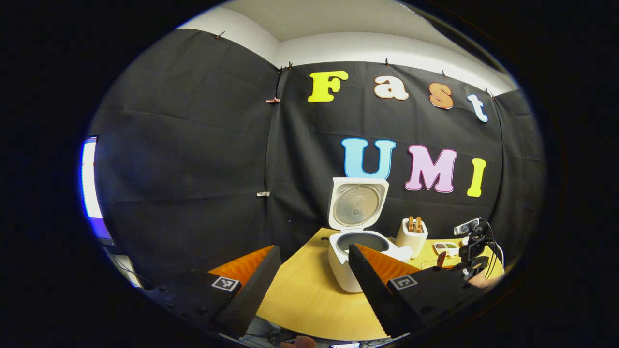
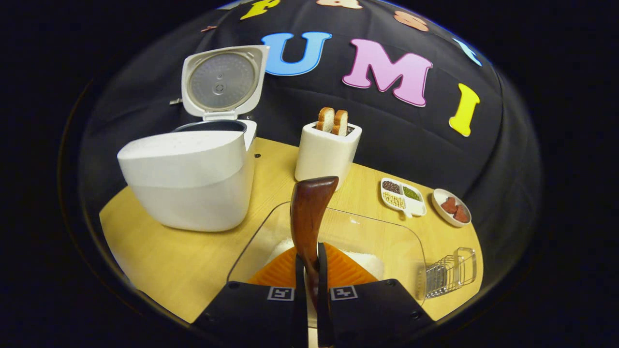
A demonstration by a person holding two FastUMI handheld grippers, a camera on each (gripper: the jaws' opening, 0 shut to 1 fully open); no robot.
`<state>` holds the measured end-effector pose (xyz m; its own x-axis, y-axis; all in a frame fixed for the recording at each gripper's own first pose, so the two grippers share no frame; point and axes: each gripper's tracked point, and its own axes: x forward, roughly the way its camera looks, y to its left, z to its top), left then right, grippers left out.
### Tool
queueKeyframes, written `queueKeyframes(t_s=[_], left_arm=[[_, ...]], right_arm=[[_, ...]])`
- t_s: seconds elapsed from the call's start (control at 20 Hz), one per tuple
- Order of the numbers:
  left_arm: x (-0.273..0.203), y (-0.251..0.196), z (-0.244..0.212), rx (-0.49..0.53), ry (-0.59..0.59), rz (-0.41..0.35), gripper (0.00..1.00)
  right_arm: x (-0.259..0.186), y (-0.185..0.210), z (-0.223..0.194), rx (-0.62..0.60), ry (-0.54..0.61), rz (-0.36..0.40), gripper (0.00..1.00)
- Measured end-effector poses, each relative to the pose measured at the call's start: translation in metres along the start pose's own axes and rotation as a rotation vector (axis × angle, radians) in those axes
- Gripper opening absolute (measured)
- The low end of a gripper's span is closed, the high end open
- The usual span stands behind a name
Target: Close the left gripper, press the button to open the rice cooker; take a wooden spoon from the chopstick holder with the right hand, scoop a spoonful of rice and pour it into the rice cooker, then put the wooden spoon back into the chopstick holder.
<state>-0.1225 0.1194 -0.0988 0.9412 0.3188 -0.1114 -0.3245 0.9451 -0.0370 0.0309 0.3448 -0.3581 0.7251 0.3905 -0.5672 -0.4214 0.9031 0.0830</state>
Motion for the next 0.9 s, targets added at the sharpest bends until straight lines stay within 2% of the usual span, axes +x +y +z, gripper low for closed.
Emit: queueKeyframes(t_s=[0.25,0.6,0.7,0.9], left_arm=[[-0.007,0.008,-0.002,0.004,0.005,0.023,0.98],[0.000,0.011,0.001,-0.004,0.000,0.026,0.98],[0.001,0.009,0.002,0.000,-0.002,0.018,0.99],[0.003,0.007,0.000,-0.014,0.004,0.017,0.99]], right_arm=[[-0.002,-0.003,0.002,0.196,-0.003,-0.014,0.13],[-0.005,-0.034,-0.005,0.679,-0.031,-0.012,0.13],[-0.003,-0.039,-0.008,0.757,-0.046,-0.006,0.12],[-0.002,-0.035,-0.008,0.829,-0.049,0.029,0.12]])
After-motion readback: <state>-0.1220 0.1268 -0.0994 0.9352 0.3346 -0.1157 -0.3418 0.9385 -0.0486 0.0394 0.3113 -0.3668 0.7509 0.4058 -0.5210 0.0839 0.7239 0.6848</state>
